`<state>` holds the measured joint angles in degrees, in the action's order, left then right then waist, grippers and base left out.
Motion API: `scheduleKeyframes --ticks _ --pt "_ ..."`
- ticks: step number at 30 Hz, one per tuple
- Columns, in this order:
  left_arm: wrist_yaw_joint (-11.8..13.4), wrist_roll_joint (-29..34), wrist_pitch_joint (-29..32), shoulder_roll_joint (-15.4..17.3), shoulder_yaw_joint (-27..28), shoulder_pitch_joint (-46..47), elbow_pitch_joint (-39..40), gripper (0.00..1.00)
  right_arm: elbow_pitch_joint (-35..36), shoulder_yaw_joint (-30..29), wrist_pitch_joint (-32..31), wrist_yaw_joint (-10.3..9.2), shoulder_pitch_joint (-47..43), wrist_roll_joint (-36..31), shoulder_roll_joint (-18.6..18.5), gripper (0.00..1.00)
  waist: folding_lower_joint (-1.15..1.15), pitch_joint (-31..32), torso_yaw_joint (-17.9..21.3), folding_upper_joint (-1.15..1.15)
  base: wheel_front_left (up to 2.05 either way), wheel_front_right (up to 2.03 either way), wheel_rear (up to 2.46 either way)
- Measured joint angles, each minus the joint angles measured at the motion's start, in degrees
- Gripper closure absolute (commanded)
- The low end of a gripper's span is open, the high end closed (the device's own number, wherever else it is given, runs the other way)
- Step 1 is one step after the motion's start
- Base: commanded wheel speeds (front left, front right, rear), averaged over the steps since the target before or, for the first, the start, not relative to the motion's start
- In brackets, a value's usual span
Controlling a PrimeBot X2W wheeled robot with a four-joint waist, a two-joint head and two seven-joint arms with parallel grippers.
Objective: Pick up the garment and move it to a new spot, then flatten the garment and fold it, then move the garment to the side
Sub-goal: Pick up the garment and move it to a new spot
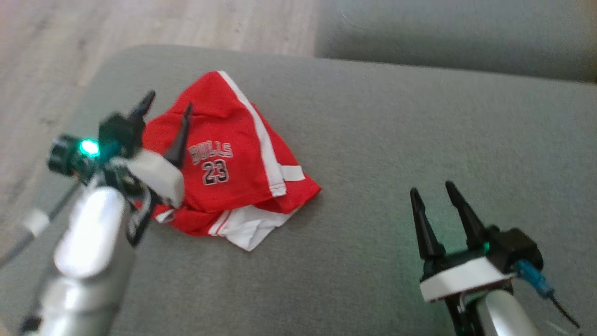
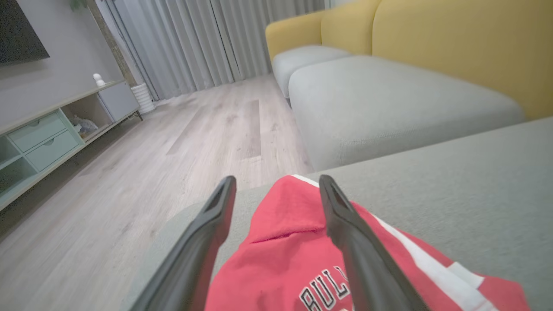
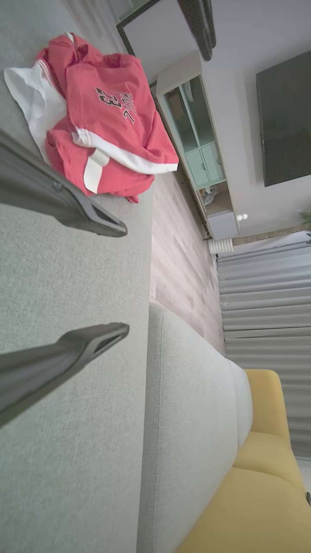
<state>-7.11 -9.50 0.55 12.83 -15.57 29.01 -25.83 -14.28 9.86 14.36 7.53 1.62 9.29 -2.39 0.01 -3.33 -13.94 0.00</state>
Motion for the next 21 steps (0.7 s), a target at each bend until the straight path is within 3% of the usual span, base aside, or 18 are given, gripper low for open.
scheduleKeyframes --ticks 2,7,13,21 --pt "-0.41 -1.97 5.47 3.19 -3.90 6.15 -4.19 0.00 0.68 0.08 0.01 0.00 2.29 -0.59 -0.03 0.00 0.00 -2.35 2.08 0.00 0.00 0.00 0.00" --pt "-0.47 -8.33 12.04 8.54 -11.46 13.60 -10.38 0.00 1.25 0.22 0.01 0.00 4.87 -0.79 -0.13 0.00 0.01 -6.17 6.00 0.00 0.00 0.00 0.00" --pt "-0.47 -11.54 15.15 13.76 -16.49 18.39 -17.16 0.00 1.46 -0.12 0.01 0.00 5.67 -0.69 -0.21 0.00 0.00 -9.59 10.60 0.00 0.00 0.00 0.00" --pt "-0.47 -17.75 17.05 14.43 -20.54 19.30 -22.73 0.00 1.65 -0.16 0.01 0.00 6.00 -0.27 -0.22 0.00 -0.01 -10.61 13.51 0.00 0.00 0.00 0.00"
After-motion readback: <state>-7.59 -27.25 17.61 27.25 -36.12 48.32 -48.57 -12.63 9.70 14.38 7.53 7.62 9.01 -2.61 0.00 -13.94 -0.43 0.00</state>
